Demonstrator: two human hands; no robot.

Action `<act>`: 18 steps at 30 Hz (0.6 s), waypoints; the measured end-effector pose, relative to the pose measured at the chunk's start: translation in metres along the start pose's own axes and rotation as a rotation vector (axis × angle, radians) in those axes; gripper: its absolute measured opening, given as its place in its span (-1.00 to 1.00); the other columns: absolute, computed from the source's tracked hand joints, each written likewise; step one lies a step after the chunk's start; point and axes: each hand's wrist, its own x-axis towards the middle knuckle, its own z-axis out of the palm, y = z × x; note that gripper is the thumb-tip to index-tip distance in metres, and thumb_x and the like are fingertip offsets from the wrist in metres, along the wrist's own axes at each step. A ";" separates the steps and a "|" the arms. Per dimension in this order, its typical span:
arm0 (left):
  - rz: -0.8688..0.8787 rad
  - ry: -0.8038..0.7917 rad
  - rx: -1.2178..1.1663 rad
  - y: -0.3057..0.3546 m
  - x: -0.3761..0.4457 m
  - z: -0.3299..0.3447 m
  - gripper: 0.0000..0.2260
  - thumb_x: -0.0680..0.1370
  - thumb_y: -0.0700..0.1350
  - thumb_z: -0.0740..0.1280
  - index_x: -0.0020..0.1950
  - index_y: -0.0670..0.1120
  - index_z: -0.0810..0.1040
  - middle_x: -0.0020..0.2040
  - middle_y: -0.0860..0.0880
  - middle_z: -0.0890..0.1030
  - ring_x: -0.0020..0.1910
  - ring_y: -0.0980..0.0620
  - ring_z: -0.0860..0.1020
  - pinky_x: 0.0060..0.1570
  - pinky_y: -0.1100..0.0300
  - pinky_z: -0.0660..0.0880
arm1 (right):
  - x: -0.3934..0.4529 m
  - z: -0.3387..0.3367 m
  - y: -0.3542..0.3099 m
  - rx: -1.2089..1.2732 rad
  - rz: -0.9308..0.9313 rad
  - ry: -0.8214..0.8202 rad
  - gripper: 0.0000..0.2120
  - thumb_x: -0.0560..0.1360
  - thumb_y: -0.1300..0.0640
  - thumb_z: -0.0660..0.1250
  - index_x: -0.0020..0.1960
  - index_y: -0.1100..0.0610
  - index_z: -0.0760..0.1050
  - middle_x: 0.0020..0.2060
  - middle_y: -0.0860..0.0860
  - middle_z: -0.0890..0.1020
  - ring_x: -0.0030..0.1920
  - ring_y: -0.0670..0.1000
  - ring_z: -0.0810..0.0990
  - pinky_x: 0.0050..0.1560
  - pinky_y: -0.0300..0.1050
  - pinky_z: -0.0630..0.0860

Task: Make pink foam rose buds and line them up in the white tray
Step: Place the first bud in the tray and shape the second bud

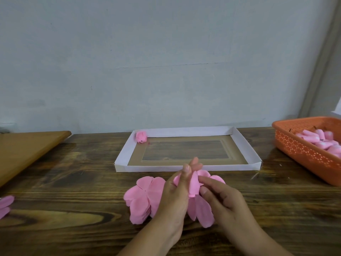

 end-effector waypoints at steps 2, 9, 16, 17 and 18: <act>-0.016 -0.009 0.009 0.001 -0.001 0.000 -0.56 0.42 0.33 0.30 0.21 0.22 0.68 0.19 0.11 0.70 0.20 0.10 0.66 0.06 0.22 0.63 | 0.000 0.000 0.000 0.037 0.022 0.001 -0.70 0.58 0.17 0.33 0.16 -0.22 0.54 -0.06 -0.17 0.74 0.01 -0.15 0.68 -0.03 -0.24 0.59; -0.070 -0.050 -0.026 0.009 -0.004 0.001 -0.33 0.27 0.48 0.43 0.27 0.15 0.66 0.22 -0.05 0.70 0.19 -0.16 0.67 0.07 -0.24 0.63 | 0.000 -0.001 -0.009 0.123 0.002 0.011 -0.91 0.46 -0.02 0.34 -0.06 -0.19 0.56 -0.19 -0.01 0.74 -0.19 0.03 0.72 -0.25 -0.17 0.64; -0.006 -0.095 0.031 0.002 0.000 0.001 -0.31 0.06 0.59 0.45 0.11 0.34 0.67 0.15 0.09 0.72 0.06 -0.01 0.70 -0.15 0.19 0.64 | 0.006 -0.001 -0.009 0.391 0.187 0.030 -0.65 0.32 -0.02 0.49 -0.08 0.21 0.53 -0.26 0.22 0.71 -0.29 0.21 0.66 -0.33 -0.06 0.57; 0.017 -0.088 0.054 0.002 0.000 0.002 -0.33 0.09 0.61 0.42 0.11 0.36 0.66 0.14 0.11 0.72 0.10 0.05 0.69 -0.04 0.21 0.63 | 0.006 -0.001 -0.010 0.421 0.223 0.013 -0.64 0.31 -0.03 0.50 -0.04 0.20 0.57 -0.21 0.25 0.71 -0.25 0.23 0.66 -0.29 -0.01 0.56; 0.028 -0.089 0.069 0.002 -0.001 0.002 -0.33 0.12 0.62 0.39 0.15 0.37 0.64 0.15 0.10 0.72 0.11 0.04 0.69 0.04 0.17 0.62 | 0.007 -0.002 -0.011 0.434 0.249 -0.008 -0.66 0.31 -0.03 0.51 -0.02 0.14 0.62 -0.17 0.25 0.72 -0.21 0.25 0.67 -0.24 0.04 0.57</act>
